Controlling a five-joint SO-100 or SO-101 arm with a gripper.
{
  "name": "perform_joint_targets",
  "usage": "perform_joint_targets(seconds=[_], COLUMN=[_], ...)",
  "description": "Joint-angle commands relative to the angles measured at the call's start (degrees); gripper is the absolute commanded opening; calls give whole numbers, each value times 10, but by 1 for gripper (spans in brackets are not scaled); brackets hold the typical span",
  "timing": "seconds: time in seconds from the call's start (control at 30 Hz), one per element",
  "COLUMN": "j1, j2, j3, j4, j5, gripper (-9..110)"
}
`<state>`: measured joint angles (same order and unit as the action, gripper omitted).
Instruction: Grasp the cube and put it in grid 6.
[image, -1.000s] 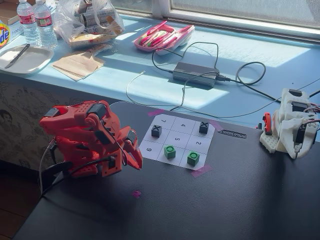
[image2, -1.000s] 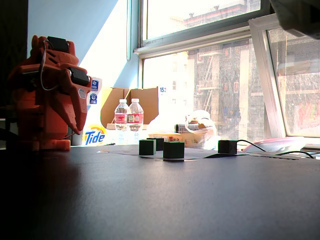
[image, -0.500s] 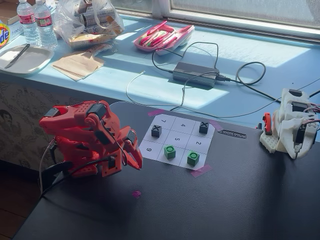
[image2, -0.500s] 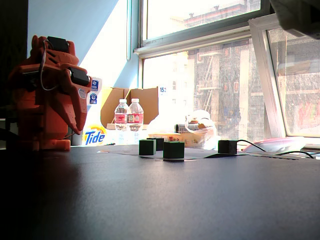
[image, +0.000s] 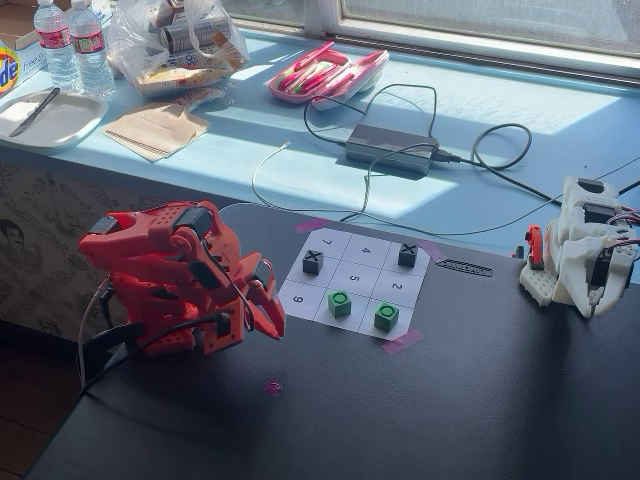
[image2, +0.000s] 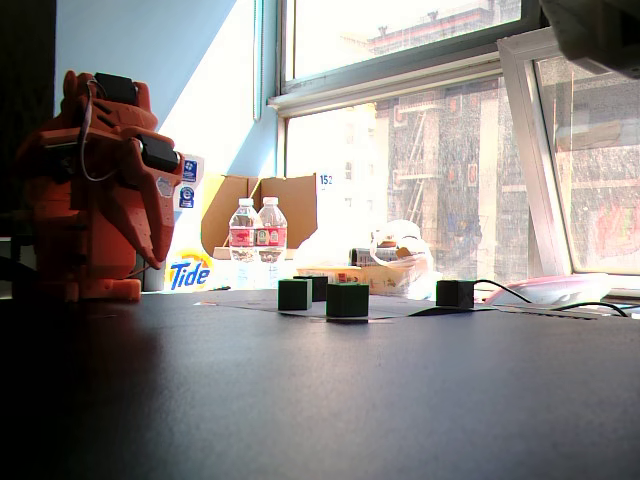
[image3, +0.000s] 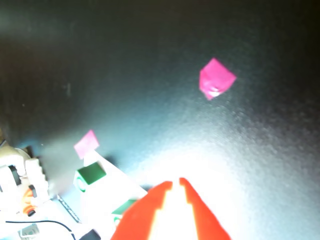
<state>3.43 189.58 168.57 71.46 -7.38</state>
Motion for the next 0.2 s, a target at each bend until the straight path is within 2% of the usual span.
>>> perform_joint_targets(seconds=[0.0,0.17], j1=[3,3], j2=[-4,-4], j3=[26,26], j4=[23,23], j5=[-4,-4], gripper=[0,0])
